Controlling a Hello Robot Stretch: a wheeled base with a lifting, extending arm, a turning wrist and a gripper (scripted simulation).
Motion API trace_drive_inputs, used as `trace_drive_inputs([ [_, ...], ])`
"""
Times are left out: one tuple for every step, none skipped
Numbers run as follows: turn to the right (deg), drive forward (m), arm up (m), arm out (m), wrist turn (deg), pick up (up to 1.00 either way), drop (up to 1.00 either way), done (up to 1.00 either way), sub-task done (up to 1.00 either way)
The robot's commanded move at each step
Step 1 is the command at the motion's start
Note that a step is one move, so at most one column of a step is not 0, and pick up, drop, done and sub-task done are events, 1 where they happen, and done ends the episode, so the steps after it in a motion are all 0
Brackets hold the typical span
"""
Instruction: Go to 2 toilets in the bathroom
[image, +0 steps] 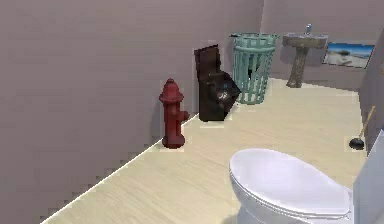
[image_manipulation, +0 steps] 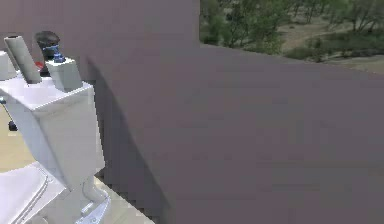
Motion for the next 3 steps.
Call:
trace_drive_inputs([
  [-6.0,0.00,0.00,0.00,0.0,0.00,0.00,0.00,0.00],
  [0.0,1.00,0.00,0.00,0.0,0.00,0.00,0.00,0.00],
  [-24.0,0.00,0.00,0.00,0.0,0.00,0.00,0.00,0.00],
])
